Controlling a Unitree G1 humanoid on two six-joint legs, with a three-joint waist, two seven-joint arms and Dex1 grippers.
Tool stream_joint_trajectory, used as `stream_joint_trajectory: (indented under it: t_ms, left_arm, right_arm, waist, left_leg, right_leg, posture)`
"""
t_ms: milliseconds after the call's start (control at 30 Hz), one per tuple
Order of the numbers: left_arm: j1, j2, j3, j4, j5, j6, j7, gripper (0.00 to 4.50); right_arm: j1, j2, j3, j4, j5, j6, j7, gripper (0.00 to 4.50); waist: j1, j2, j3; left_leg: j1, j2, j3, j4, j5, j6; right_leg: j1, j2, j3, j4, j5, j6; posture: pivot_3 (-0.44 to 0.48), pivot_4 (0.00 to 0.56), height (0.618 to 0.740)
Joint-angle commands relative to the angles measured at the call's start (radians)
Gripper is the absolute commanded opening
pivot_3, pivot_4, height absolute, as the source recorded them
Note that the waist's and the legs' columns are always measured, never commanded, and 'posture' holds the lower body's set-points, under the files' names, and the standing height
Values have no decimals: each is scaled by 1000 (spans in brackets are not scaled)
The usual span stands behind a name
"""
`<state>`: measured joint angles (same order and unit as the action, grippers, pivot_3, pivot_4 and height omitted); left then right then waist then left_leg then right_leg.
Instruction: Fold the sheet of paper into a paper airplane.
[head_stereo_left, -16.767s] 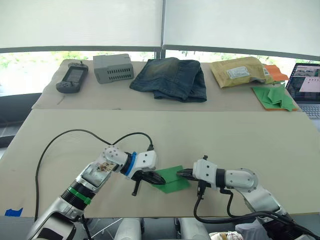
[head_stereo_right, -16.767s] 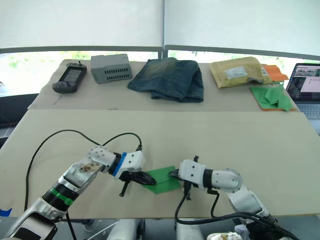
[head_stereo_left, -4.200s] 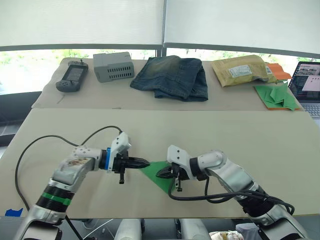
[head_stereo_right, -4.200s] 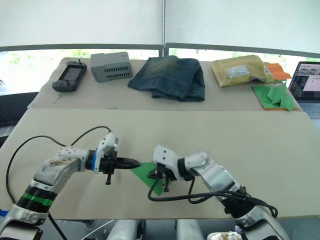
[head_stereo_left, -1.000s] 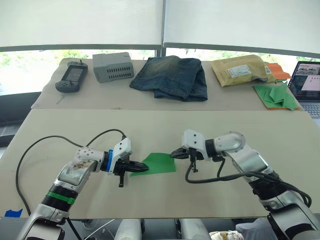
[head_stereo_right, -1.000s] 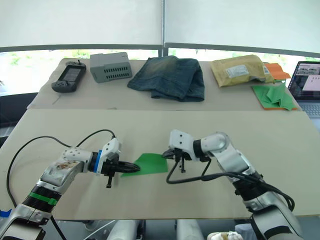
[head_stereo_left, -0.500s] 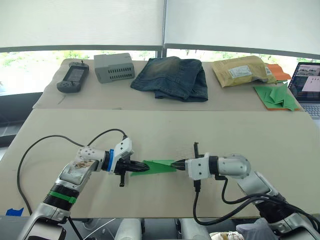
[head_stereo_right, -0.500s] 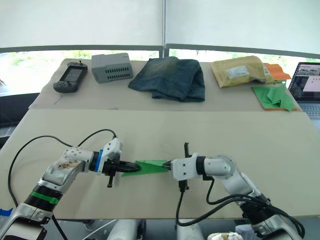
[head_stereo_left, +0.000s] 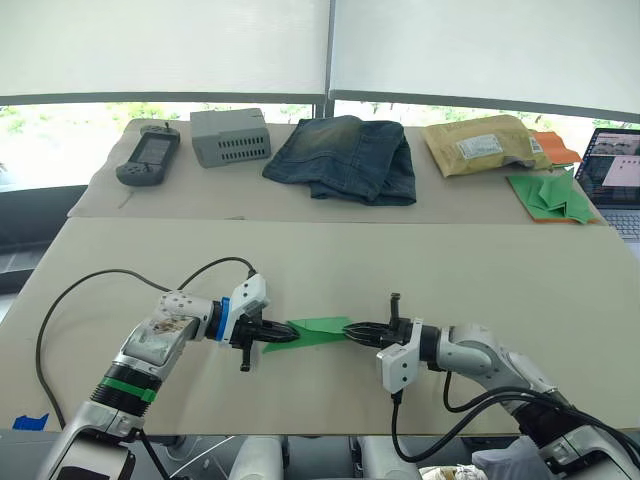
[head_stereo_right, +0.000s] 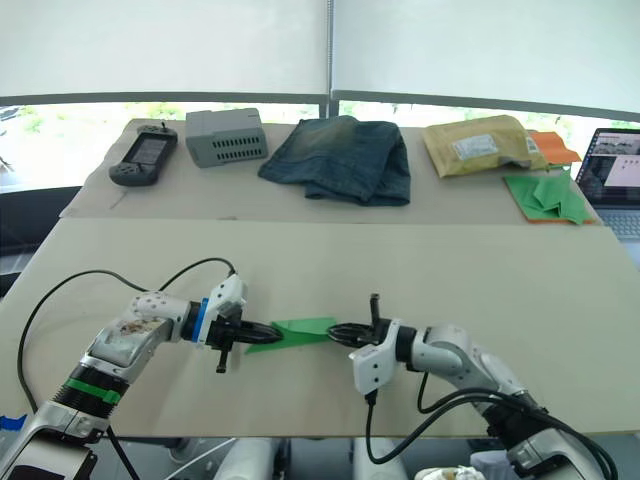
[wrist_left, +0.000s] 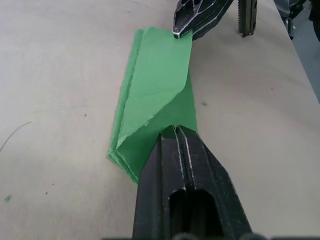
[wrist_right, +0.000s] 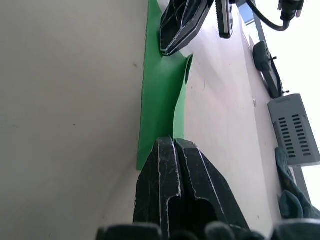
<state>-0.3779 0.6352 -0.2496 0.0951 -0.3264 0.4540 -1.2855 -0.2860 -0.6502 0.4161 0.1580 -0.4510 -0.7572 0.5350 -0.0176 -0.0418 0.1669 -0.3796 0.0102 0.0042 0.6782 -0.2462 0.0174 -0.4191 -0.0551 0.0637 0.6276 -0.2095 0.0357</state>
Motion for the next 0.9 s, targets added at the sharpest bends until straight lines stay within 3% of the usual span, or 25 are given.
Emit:
stream_joint_trajectory:
  t_ms: [33,333,467,600,900]
  left_arm:
    - [-24,5,52,-30,-59,49,-13,0]
    - [-81,-44,171,-119,-235,225,32,0]
    - [-104,-80,176,-108,-247,240,73,0]
    - [-100,-108,103,-87,-162,204,127,0]
    - [-53,-39,-57,-46,52,61,137,0]
  right_arm:
    - [11,-2,31,77,-47,3,7,70]
    - [8,4,52,86,-41,12,29,70]
    - [9,5,55,87,-44,22,36,70]
    - [12,5,54,85,-43,34,40,70]
    - [18,-6,44,68,-47,42,40,70]
  waist:
    - [-2,-2,-1]
    - [-3,-7,-4]
    - [-3,-8,-5]
    - [-3,-9,-6]
    - [0,-11,-8]
  left_leg:
    - [0,1,0,0,0,0]
    - [0,2,0,0,0,0]
    - [0,2,0,0,0,0]
    - [1,2,0,0,0,0]
    - [1,2,0,-1,0,0]
  right_leg:
    - [0,0,0,0,0,0]
    - [0,1,0,0,0,0]
    - [0,1,0,0,0,0]
    - [0,1,0,0,0,0]
    - [1,1,0,0,-1,-3]
  posture:
    - [0,150,728]
    - [0,150,728]
    - [0,150,728]
    - [0,150,728]
    - [0,150,728]
